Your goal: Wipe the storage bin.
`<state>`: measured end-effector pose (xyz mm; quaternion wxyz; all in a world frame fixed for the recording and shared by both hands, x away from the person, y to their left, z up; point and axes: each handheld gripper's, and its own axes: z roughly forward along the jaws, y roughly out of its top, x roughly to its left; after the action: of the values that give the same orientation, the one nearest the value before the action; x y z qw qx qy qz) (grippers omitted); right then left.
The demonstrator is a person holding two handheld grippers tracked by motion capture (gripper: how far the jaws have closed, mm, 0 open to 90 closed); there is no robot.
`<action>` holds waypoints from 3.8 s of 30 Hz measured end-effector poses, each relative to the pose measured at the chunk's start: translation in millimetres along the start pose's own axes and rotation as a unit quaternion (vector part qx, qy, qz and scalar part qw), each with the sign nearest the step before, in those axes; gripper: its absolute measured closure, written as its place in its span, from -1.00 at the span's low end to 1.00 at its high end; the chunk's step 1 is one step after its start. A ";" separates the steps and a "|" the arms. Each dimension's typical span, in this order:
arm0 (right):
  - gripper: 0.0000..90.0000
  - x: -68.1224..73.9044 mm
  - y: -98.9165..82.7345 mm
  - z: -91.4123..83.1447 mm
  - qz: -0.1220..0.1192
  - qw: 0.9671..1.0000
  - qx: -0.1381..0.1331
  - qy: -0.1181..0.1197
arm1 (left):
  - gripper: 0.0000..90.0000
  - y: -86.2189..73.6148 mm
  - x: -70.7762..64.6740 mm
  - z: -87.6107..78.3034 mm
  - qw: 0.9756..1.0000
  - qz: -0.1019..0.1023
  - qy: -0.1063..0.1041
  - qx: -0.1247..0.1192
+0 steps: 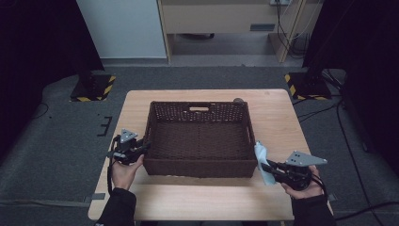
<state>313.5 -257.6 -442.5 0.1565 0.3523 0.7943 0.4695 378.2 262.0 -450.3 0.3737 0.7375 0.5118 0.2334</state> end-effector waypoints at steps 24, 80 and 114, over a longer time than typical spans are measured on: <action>0.75 5.9 -10.4 1.2 0.020 1.000 0.007 -0.003 | 0.38 -0.6 1.3 0.6 1.000 -0.003 -0.002 0.001; 0.17 -63.4 -70.6 -0.2 0.101 0.964 0.139 -0.203 | 0.30 -1.6 2.5 0.7 1.000 -0.006 -0.003 0.001; 0.25 -11.8 48.4 35.0 0.032 0.995 -0.028 -0.095 | 0.28 -1.5 3.5 -0.9 1.000 -0.006 -0.006 -0.001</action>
<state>362.0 -228.6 -419.8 0.2257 0.4163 0.7504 0.4612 378.0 265.8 -451.0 0.3787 0.7353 0.5138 0.2277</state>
